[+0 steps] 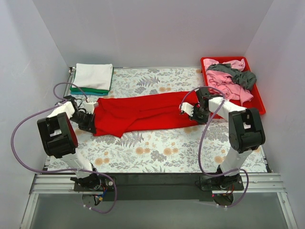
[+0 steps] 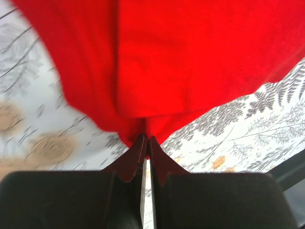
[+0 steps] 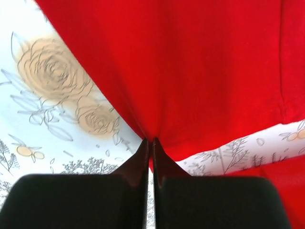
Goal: Fold and stack the t-shirts
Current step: Fold the tshirt
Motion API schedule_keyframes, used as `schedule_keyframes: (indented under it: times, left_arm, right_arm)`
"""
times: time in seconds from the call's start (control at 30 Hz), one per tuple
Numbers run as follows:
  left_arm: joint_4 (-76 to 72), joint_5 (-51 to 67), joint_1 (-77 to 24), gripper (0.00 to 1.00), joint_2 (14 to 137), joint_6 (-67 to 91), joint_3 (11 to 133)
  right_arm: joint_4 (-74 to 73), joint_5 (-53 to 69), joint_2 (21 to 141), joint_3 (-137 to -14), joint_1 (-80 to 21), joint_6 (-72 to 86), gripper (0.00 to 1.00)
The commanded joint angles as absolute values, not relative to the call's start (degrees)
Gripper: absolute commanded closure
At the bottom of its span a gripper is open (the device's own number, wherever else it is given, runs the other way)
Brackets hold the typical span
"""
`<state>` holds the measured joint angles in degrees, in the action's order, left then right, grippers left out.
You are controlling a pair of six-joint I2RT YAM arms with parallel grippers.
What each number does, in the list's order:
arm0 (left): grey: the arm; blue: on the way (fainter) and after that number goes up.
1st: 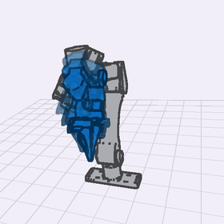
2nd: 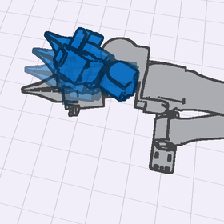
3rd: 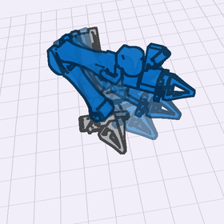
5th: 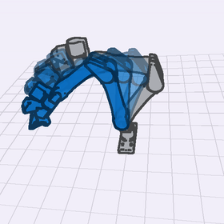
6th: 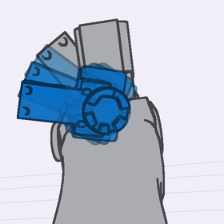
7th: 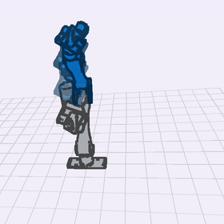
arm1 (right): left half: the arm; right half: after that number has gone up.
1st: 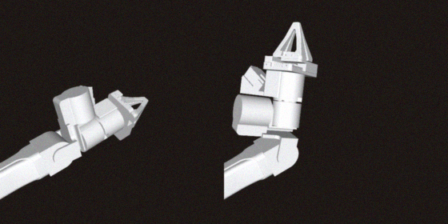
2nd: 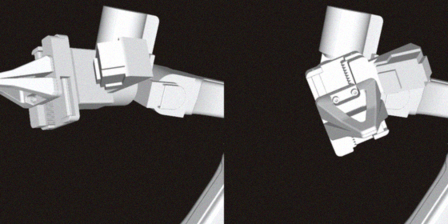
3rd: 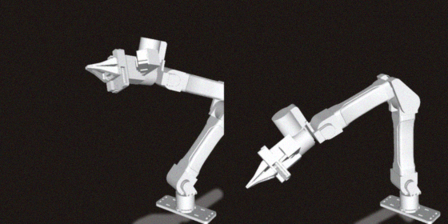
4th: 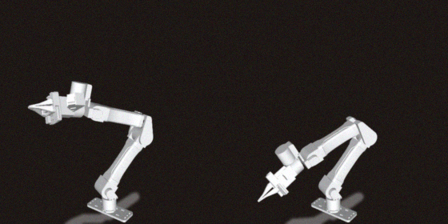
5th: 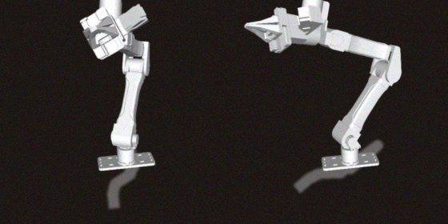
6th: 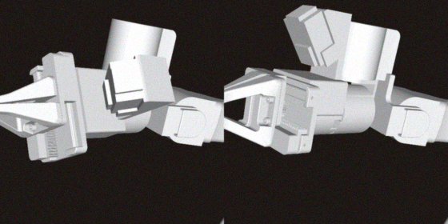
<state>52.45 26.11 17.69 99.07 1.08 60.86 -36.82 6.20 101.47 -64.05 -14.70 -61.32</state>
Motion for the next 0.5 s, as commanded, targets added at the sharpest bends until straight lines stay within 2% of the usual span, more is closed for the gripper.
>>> schedule_keyframes:
  times: [0.0,0.13,0.37,0.4,0.43,0.47]
  left_arm:
    - [55.2,24.6,21.2,1.00,98.3,-3.4,64.9]
    - [58.8,24.3,22.6,1.00,98.5,-6.1,66.4]
    - [59.3,24.9,22.7,1.00,96.9,-7.8,61.8]
    - [59.1,24.9,22.7,1.00,96.4,-7.5,60.6]
    - [59.1,25.6,22.7,0.93,96.2,-7.4,60.2]
    - [59.5,26.8,22.8,0.86,96.0,-7.2,60.1]
  right_arm:
    - [-39.4,1.7,98.5,-59.4,-14.6,-64.5,0.99]
    - [-40.5,0.8,95.0,-57.0,-14.5,-66.1,0.99]
    - [-44.9,4.1,92.6,-55.1,-16.0,-64.7,0.97]
    - [-45.4,5.2,91.9,-55.1,-16.8,-64.2,0.92]
    - [-46.0,5.7,91.6,-55.3,-17.3,-62.8,0.87]
    - [-46.8,6.1,91.1,-55.5,-17.7,-61.8,0.76]
